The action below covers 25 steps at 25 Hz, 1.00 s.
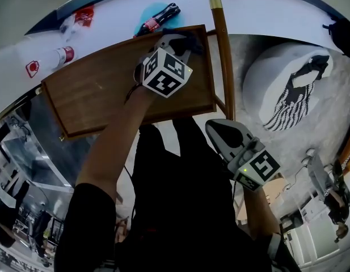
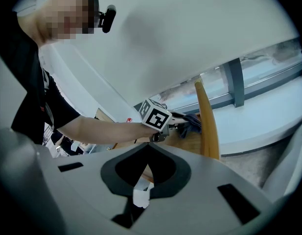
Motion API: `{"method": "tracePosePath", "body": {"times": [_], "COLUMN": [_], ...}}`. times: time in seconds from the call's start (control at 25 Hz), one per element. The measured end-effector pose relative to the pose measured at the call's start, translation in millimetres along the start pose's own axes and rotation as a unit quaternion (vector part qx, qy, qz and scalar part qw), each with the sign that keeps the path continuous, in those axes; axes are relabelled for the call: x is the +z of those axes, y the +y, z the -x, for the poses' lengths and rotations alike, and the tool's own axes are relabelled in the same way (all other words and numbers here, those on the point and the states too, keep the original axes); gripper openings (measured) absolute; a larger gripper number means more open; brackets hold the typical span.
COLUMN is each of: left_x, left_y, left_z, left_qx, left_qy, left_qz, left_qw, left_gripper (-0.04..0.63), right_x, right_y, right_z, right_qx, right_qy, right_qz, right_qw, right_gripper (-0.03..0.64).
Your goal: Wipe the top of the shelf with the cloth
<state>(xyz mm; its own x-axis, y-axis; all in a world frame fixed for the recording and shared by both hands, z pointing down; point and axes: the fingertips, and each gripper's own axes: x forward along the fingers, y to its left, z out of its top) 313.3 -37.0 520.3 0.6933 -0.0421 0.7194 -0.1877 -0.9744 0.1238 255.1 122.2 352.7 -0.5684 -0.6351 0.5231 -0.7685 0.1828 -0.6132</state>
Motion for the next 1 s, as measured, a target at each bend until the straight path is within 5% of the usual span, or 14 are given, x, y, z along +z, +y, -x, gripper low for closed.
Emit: {"method": "tracePosePath", "body": {"times": [0.24, 0.52, 0.72, 1.0], "left_x": [12, 1, -45, -152], "left_y": [1, 22, 56, 99], "left_z": [24, 136, 236, 358], "left_qx": [-0.002, 0.038, 0.118, 0.215], "left_qy": [-0.029, -0.101, -0.131, -0.115], "left_qz": [0.013, 0.046, 0.072, 0.121], "left_qw": [0.9995, 0.9931, 0.9818, 0.9622], "left_gripper": [0.041, 0.041, 0.041, 0.041], "right_x": [5, 16, 15, -7], "right_y": [5, 56, 103, 183], "right_z": [-5, -42, -84, -149], "right_qx": [0.005, 0.044, 0.087, 0.138], "right_qy": [0.000, 0.009, 0.047, 0.096], "right_qz": [0.014, 0.041, 0.086, 0.120], "right_qw": [1.000, 0.998, 0.991, 0.979], "right_gripper": [0.005, 0.005, 0.005, 0.005]}}
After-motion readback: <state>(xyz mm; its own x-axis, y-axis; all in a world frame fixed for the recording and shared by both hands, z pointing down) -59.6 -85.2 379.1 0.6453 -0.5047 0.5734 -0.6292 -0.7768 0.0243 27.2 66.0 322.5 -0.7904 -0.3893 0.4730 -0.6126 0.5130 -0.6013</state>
